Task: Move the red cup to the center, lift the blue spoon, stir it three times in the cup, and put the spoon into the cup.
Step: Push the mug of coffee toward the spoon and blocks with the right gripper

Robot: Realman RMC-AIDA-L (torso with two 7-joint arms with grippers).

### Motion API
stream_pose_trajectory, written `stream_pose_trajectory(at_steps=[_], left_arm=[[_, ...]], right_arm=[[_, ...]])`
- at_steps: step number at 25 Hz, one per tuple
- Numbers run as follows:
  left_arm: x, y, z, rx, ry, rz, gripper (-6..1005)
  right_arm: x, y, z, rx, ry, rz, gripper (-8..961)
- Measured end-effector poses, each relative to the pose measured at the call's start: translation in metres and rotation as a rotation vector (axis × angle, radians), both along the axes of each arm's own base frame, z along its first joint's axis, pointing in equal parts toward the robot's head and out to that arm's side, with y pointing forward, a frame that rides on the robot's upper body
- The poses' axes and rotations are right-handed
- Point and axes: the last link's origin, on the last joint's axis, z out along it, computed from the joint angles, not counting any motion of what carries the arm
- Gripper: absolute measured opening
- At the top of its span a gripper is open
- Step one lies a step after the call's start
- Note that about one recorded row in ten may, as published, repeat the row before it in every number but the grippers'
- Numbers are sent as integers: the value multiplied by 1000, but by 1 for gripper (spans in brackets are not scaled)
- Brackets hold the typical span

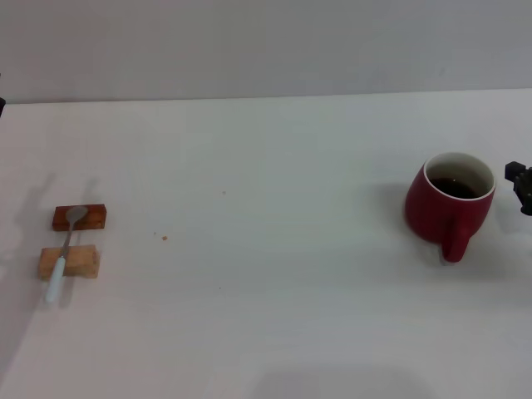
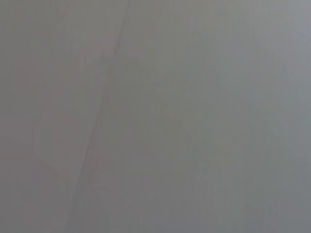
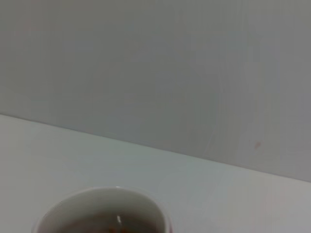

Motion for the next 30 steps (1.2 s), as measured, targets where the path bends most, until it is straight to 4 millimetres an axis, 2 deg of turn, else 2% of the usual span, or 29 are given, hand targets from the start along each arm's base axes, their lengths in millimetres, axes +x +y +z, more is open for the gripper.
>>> stream_pose_trajectory(at_steps=[14, 30], left_arm=[[0, 0, -1, -1, -1, 0, 680], [1, 4, -2, -10, -1, 7, 681]], right_arm=[[-13, 1, -18, -78, -6, 48, -2], [-45, 10, -45, -190, -22, 158, -1]])
